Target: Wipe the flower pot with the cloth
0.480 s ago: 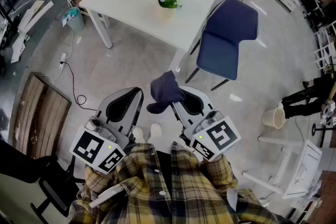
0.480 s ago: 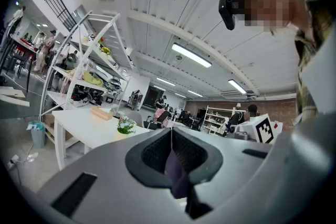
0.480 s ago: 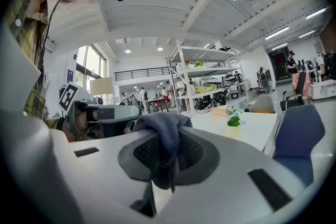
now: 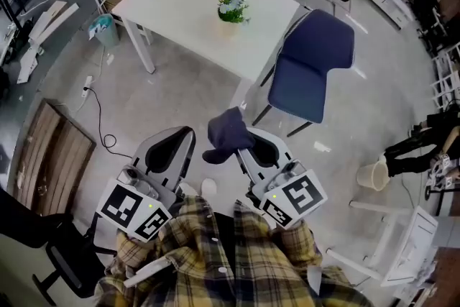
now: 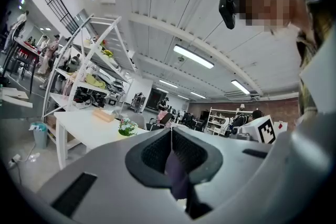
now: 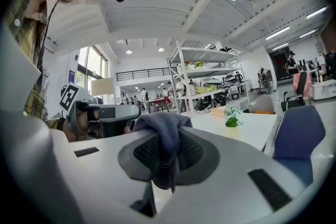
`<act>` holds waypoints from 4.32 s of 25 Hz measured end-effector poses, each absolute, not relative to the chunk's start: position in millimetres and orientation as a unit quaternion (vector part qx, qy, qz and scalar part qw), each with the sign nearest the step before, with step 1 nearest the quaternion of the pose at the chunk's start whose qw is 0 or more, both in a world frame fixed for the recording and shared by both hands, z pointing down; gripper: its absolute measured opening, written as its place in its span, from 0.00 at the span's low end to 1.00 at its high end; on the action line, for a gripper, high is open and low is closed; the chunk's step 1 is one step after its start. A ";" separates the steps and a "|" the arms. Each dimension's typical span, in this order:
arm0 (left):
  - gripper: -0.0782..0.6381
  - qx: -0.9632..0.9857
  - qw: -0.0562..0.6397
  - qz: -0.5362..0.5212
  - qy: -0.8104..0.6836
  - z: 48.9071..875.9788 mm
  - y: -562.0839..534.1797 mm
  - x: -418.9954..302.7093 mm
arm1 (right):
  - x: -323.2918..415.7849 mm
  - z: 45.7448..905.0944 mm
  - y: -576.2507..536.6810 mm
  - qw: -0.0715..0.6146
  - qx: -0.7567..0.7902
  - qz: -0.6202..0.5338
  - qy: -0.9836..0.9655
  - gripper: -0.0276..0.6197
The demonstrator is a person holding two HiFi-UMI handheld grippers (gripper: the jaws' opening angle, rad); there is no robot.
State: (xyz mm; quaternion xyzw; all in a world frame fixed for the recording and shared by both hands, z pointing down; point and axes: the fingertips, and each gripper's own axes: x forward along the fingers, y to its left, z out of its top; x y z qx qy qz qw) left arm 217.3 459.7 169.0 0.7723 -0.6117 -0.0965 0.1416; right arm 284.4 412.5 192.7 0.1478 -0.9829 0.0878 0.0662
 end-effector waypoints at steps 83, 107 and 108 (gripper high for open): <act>0.13 0.914 0.183 -0.018 -0.361 208.5 -27.5 -54.7 | 17.4 227.5 3.6 0.057 0.393 0.167 -0.902 0.08; 0.17 0.944 0.215 0.117 -0.219 356.0 -15.9 -24.7 | 62.4 330.8 65.5 0.088 0.504 0.299 -0.806 0.08; 0.20 0.945 0.214 0.123 -0.217 362.5 -16.1 -23.9 | 64.7 335.2 64.3 0.088 0.507 0.299 -0.803 0.08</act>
